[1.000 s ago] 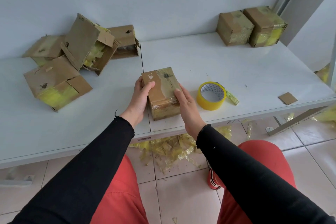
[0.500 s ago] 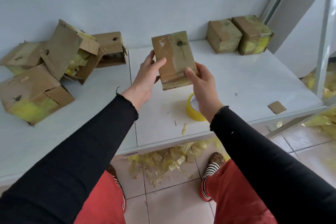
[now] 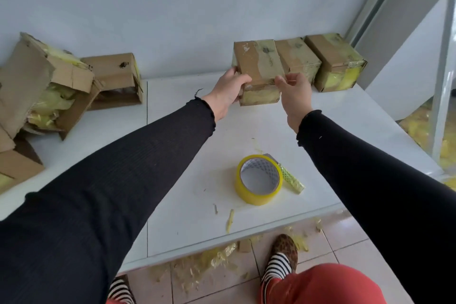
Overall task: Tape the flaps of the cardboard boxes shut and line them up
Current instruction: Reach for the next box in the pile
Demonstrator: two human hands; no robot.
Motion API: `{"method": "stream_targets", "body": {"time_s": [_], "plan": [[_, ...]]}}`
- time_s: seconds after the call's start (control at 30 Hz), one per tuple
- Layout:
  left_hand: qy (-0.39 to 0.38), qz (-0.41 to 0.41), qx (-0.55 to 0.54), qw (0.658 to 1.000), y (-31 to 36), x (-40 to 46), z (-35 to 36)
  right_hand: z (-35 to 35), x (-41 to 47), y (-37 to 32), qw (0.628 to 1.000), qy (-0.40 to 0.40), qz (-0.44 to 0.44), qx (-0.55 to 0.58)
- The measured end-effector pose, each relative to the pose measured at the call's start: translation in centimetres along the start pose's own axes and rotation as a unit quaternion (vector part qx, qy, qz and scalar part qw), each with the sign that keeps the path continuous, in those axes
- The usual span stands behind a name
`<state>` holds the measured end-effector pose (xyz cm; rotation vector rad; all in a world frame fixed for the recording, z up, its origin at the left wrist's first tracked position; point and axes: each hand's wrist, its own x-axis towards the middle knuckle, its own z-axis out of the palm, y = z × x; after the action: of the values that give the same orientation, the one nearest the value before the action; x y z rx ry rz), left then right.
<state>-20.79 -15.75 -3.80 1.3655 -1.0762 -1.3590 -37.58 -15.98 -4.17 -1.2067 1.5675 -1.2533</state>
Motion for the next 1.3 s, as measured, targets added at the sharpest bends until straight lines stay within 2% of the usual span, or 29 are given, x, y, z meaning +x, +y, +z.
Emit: {"method": "stream_targets", "body": {"time_s": [0.17, 0.3, 0.47, 0.63, 0.8, 0.93, 1.3], "plan": [[-0.018, 0.001, 0.028, 0.999, 0.0, 4.7, 1.1, 0.9, 4.9, 0.5, 0.999, 0.024, 0.003, -0.025], [0.019, 0.007, 0.03, 0.999, -0.7, 7.6, 2.1, 1.1, 7.7, 0.6, 0.997, 0.024, 0.013, -0.069], [0.05, 0.012, 0.082, 0.995, -1.6, 9.4, 2.5, 1.8, 8.9, 0.8, 0.989, -0.019, 0.003, -0.144], [0.05, 0.025, 0.175, 0.983, -1.7, 8.6, 1.3, 1.2, 7.4, 0.4, 0.96, -0.065, -0.049, -0.269], [0.047, 0.092, 0.338, 0.936, -1.4, 3.4, -2.3, 0.3, 3.2, -0.6, 0.901, -0.101, -0.166, -0.389], [0.053, 0.114, 0.412, 0.903, -1.5, -2.8, -6.9, 1.6, -1.3, -1.3, 0.853, -0.143, -0.226, -0.448], [0.122, 0.183, 0.553, 0.804, -0.6, -19.5, -21.1, 11.9, -14.0, -5.6, 0.814, -0.239, -0.339, -0.407]]}}
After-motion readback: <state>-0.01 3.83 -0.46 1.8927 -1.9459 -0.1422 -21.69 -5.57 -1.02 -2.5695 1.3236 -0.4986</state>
